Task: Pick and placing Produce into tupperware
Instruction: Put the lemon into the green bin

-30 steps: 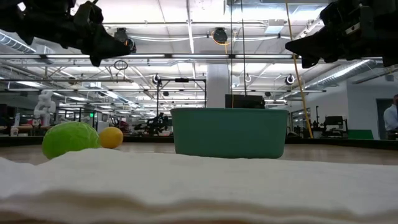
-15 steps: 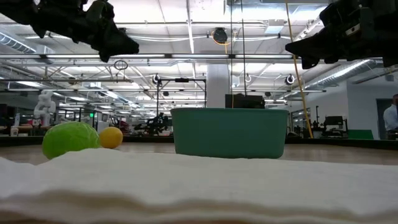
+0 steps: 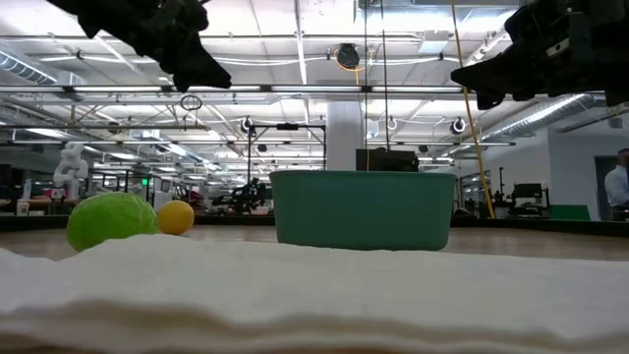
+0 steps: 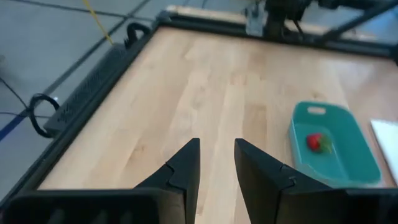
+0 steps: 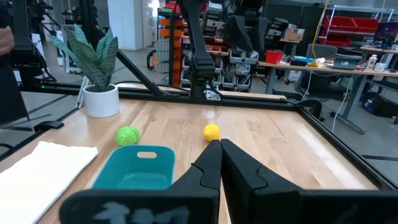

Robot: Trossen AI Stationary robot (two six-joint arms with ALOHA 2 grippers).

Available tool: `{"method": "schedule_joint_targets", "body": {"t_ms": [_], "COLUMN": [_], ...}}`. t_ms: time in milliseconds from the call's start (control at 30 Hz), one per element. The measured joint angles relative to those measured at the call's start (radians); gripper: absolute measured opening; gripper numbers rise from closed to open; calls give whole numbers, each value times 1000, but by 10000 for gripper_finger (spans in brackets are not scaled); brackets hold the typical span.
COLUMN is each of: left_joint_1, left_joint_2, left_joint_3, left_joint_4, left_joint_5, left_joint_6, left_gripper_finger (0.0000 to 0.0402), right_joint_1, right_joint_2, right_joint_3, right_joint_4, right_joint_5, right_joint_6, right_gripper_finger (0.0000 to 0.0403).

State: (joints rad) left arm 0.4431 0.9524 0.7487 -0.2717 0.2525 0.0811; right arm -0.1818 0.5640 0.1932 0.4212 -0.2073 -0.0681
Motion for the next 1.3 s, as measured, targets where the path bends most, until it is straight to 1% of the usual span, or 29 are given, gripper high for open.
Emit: {"method": "schedule_joint_targets", "body": {"t_ms": [167,467,533,633,967,1167,1300], "left_joint_1": [-1,-33,-37,-39,-39,-54,-71], "left_joint_2": [65,146,159,183,269,337,385], "left_joint_3": [54,116,146,206,405,480,500], "left_joint_4": [-100,-236,-273,-349,-633,-705,-736], "left_joint_5": [45,22,-18,-48,-73,-74,-73], "left_joint_6": [91,223,222,206,236,267,277], "left_gripper_finger": [104,104,104,104,104,104,104], "right_joint_1": [0,0,0,0,0,0,0], "right_joint_2": [0,0,0,0,0,0,0], "right_joint_3": [0,0,0,0,0,0,0], "right_joint_4": [-1,-8,-8,-8,-8,-8,-11], "right_joint_5": [0,0,0,0,0,0,0], "right_joint_6": [0,-4,-4,-4,-4,-4,-4], "right_gripper_finger": [0,0,0,0,0,0,0]}}
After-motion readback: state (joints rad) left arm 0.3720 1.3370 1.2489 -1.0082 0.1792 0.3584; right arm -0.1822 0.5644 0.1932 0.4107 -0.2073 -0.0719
